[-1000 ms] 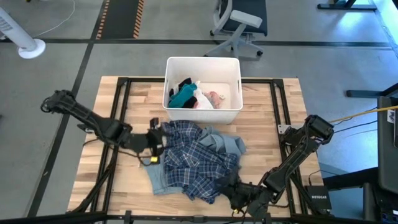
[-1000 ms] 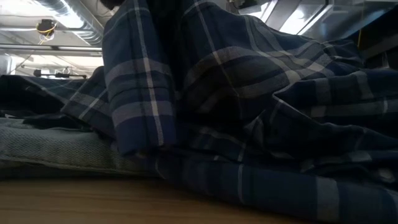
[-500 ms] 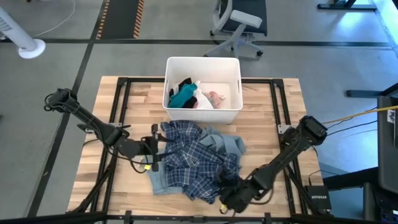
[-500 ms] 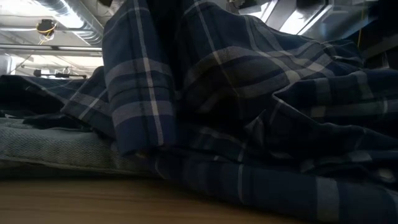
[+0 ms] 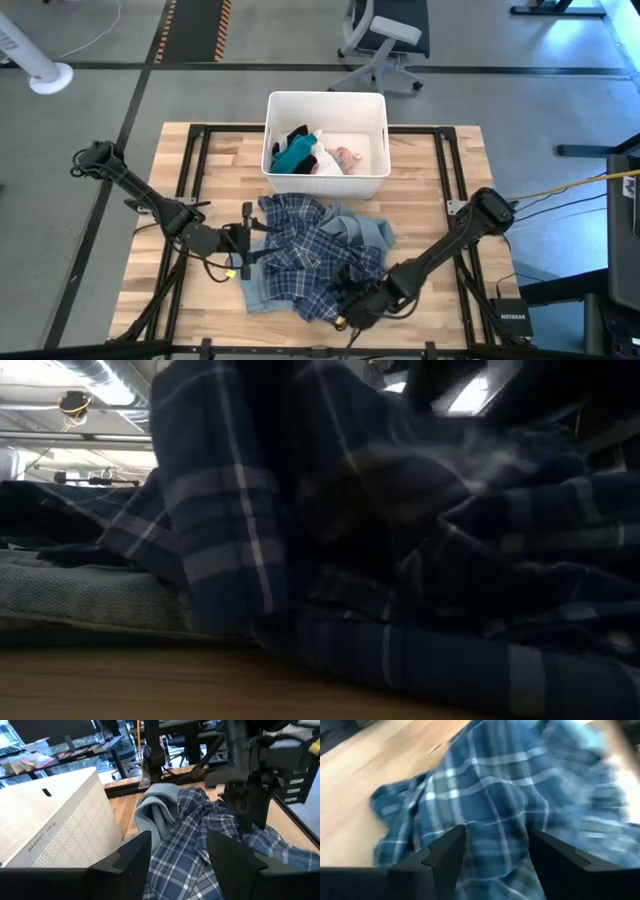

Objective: Sort clothes
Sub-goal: Put the blue checkered pants into the white laundry bin

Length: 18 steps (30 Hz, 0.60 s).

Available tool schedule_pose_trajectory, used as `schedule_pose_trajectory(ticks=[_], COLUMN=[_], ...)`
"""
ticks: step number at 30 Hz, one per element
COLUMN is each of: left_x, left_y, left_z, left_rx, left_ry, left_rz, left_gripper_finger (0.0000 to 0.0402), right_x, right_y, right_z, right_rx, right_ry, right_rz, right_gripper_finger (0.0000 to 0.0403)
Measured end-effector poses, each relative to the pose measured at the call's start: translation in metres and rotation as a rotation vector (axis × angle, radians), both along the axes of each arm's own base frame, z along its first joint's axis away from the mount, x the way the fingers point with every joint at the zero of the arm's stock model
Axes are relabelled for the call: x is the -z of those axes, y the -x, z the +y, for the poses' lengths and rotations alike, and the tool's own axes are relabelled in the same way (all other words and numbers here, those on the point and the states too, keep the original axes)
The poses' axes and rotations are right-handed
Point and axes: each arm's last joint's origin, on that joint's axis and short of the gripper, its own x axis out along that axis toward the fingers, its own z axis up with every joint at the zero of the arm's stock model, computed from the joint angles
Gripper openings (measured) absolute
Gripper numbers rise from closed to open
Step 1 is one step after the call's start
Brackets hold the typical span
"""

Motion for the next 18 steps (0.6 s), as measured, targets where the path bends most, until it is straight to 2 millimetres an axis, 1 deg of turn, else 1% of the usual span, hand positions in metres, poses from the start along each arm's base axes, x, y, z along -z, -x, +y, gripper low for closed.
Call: schedule_pose_trajectory(ticks=[2, 5, 8, 12, 15, 17, 18], left_x=[0.001, 0.001, 0.000, 0.001, 0.002, 0.003, 0.003], left_y=[0.000, 0.001, 0.001, 0.001, 0.001, 0.001, 0.001], left_z=[0.000, -0.001, -0.001, -0.001, -0.001, -0.001, -0.001], left_rx=[-0.001, 0.000, 0.002, 0.002, 0.001, 0.001, 0.001], left_ry=[0.004, 0.011, 0.006, 0.008, 0.001, -0.001, 0.000], left_rz=[0.005, 0.005, 0.002, 0.008, 0.020, 0.023, 0.022], left_gripper_finger=[0.0187, 0.0187, 0.0187, 0.0187, 0.0187, 0.0187, 0.0187], right_x=[0.011, 0.021, 0.027, 0.034, 0.043, 0.048, 0.049], right_y=[-0.004, -0.010, -0.019, -0.031, -0.037, -0.040, -0.041], right_z=[-0.002, -0.009, -0.020, -0.038, -0.047, -0.050, -0.051], right_rx=[-0.019, 0.006, 0.066, 0.118, 0.133, 0.142, 0.144], right_ry=[-0.017, 0.049, 0.104, 0.108, 0.101, 0.105, 0.106], right_rz=[0.051, 0.060, 0.045, 0.062, 0.093, 0.099, 0.098], right_gripper_finger=[0.0232, 0.0232, 0.0232, 0.0232, 0.0231, 0.0218, 0.0203])
